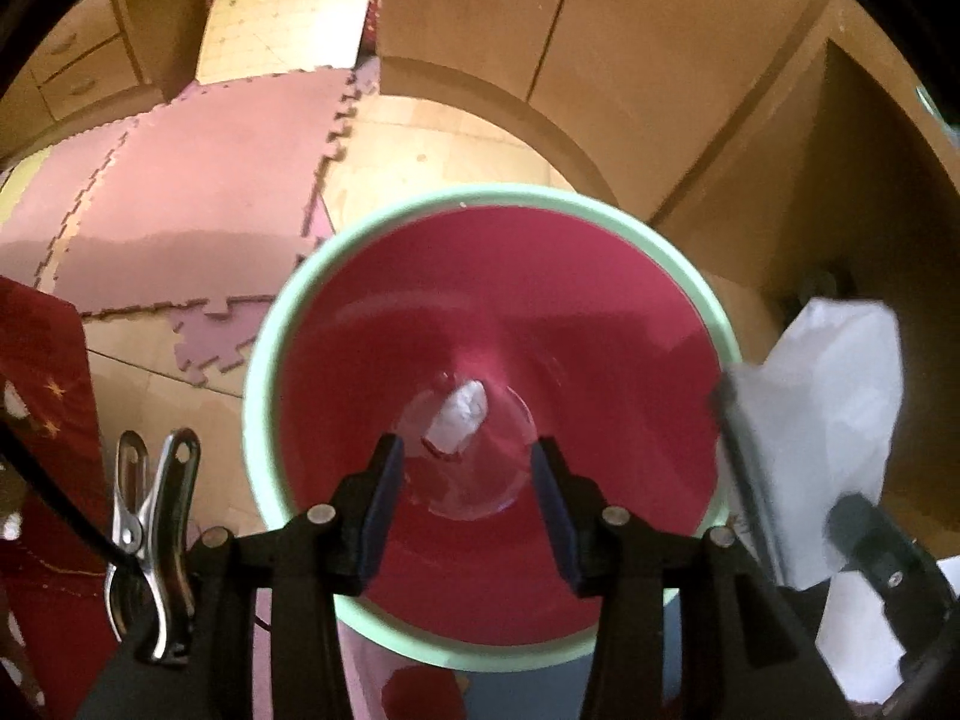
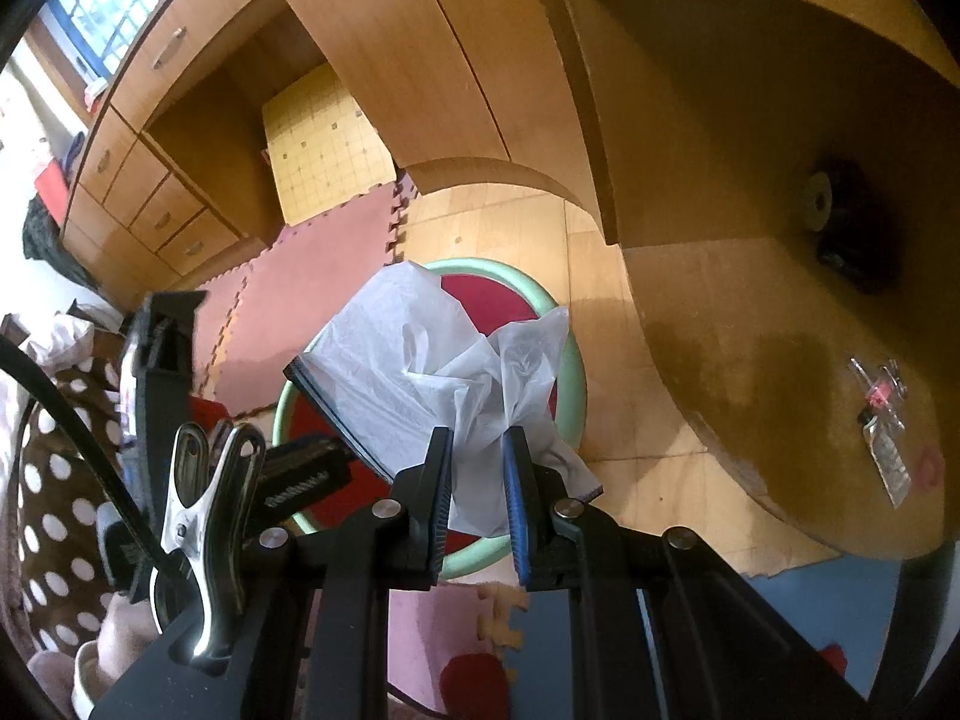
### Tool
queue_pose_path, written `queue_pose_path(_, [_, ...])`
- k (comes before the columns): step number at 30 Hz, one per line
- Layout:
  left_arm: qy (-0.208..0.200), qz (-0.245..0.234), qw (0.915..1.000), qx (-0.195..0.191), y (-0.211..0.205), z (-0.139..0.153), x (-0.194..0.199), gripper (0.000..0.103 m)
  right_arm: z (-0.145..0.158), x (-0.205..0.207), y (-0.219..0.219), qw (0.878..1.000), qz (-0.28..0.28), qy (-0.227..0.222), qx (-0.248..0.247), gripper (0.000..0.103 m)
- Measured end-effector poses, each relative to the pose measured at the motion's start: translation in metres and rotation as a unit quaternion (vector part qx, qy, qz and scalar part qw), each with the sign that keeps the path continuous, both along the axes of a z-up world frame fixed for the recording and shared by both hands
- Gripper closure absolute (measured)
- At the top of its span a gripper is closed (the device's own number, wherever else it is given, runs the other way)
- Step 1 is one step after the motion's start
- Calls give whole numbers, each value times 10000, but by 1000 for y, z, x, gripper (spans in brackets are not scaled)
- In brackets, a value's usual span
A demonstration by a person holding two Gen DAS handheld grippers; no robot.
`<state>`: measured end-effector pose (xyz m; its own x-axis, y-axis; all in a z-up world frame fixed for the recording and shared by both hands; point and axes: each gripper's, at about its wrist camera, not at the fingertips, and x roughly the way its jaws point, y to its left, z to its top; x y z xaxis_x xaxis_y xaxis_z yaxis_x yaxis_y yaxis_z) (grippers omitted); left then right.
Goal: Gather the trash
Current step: 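Lower the tissue into the red bucket and open the right tool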
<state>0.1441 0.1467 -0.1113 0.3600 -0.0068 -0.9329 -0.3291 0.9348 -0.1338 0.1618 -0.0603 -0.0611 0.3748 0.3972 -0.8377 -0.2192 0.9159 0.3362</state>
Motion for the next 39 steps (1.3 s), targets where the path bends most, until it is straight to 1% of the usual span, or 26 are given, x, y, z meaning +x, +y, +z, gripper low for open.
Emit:
queue_pose_path(9, [-178, 223, 9995, 126, 9, 14, -3, 57, -13, 9, 13, 9998, 91, 89, -153, 86])
queue_pose_path(24, [-137, 390, 9991, 30, 23, 10, -8, 57, -36, 16, 36, 9989, 266, 176, -342, 85])
queue_pose_path(27, [-156, 381, 9991, 28, 25, 11, -9, 57, -39, 18, 35, 9992, 245, 296, -148, 82])
queue_pose_path(29, [-160, 383, 9991, 16, 26, 11, -9, 57, -39, 20, 33, 9992, 173, 355, 23, 75])
queue_pose_path(32, [-164, 366, 9992, 19, 25, 11, -9, 57, -36, 20, 33, 9995, 184, 261, 84, 70])
queue_pose_path(39, [-188, 321, 9993, 45, 23, 12, -9, 57, -28, 13, 40, 9991, 358, 173, 158, 70])
